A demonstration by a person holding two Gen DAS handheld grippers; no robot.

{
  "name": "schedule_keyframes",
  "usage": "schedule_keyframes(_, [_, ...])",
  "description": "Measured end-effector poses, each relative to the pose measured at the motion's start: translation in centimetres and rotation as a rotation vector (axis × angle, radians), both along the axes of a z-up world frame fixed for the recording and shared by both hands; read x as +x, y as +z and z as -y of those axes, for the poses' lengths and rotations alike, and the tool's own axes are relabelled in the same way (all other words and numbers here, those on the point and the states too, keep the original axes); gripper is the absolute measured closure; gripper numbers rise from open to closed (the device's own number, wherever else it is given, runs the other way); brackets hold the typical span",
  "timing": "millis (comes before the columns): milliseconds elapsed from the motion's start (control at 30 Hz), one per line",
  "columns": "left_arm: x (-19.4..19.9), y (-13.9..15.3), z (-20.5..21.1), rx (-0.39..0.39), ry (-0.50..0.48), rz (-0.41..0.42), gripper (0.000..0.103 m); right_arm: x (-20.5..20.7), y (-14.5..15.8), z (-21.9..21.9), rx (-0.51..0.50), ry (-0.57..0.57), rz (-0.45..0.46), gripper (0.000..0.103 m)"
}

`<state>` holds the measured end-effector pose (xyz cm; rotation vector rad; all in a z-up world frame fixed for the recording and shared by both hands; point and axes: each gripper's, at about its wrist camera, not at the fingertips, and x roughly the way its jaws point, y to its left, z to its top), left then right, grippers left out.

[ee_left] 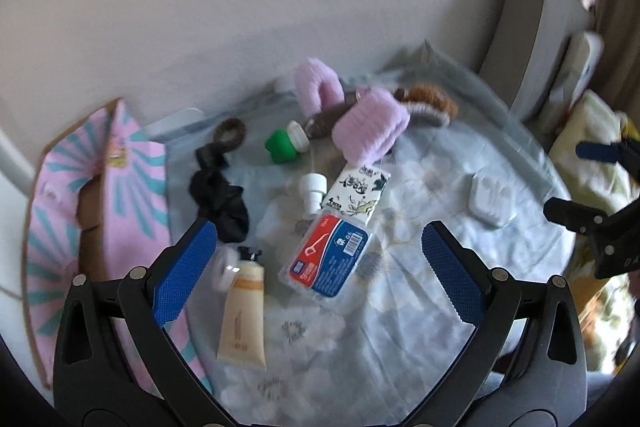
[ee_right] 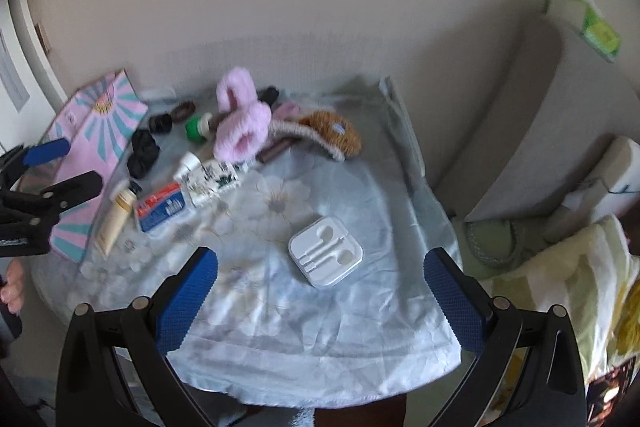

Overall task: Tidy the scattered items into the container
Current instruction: 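Grasp the floss-pick box with the left tool while the right tool grasps the white earphone case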

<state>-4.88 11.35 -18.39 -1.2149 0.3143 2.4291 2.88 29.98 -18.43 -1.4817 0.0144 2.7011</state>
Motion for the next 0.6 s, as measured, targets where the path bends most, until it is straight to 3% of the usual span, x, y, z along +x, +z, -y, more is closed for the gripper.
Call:
schedule_keyframes(167, [-1.5,-3.4,-1.4,-0.091,-0.030,0.020,0.001,-1.7,-3.7,-1.2,-0.039,0.067,0.037,0.000])
schedule_keyframes(600, [-3.9,-7.4,-3.1,-0.125,-0.068,0.053,0.001,-4.4,-8.0,-1.9,-0.012,0.201,0.075,0.000])
